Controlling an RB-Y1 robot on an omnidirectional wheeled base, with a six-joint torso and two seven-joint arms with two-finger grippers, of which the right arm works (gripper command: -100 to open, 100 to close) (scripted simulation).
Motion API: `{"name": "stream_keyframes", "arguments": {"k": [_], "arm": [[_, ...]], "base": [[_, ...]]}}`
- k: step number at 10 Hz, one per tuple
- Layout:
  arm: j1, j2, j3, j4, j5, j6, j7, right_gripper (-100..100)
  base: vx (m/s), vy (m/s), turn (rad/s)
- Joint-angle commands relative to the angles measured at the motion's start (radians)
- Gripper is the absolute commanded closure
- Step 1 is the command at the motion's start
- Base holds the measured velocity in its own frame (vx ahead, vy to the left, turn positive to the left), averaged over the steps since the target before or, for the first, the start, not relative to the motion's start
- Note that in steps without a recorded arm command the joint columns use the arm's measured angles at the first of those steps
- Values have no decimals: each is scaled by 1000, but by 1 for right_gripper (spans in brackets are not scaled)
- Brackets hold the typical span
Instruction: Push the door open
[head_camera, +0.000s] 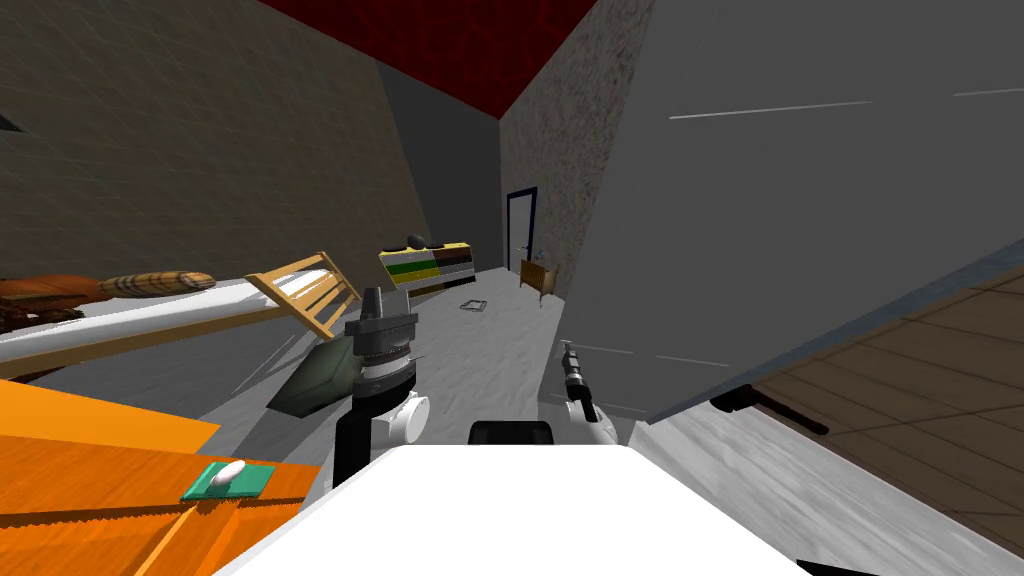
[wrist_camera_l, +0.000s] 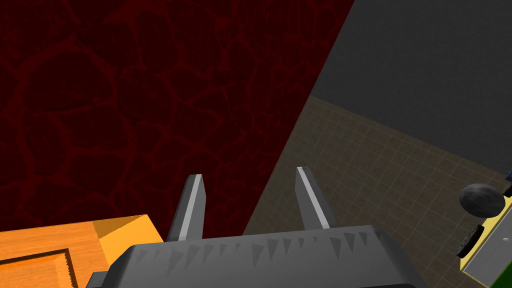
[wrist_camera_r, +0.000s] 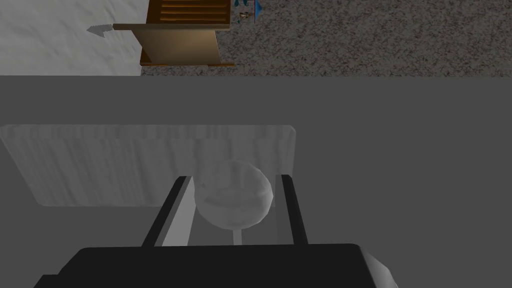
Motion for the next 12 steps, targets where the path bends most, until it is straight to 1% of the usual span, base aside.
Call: {"name": "stream_keyframes", "arguments": {"k": [1,2,3,4,7,8,9,11,12], "arm": [[-21,-16,-23,22,-15,-10,5,100],[-22,-17,-33,22,-22,-7,9,100],[-22,-17,-33,22,-22,-7,9,100],[-24,-16,-53,22,-36,-3,16,100],[-26,-12,-72,22,-49,1,23,100],[-5,-6,-62,-5,-43,17,20,100],[-5,-16,-80,-7,-53,17,25,100],[-4,-23,-97,-7,-62,16,31,100],[-2,-27,-113,-8,-70,15,36,100]], "base": [[205,56,-46],[193,61,-55],[127,43,-31],[181,47,-54],[185,59,-56],[74,18,-20],[151,24,-36],[235,43,-50],[230,39,-47]]}}
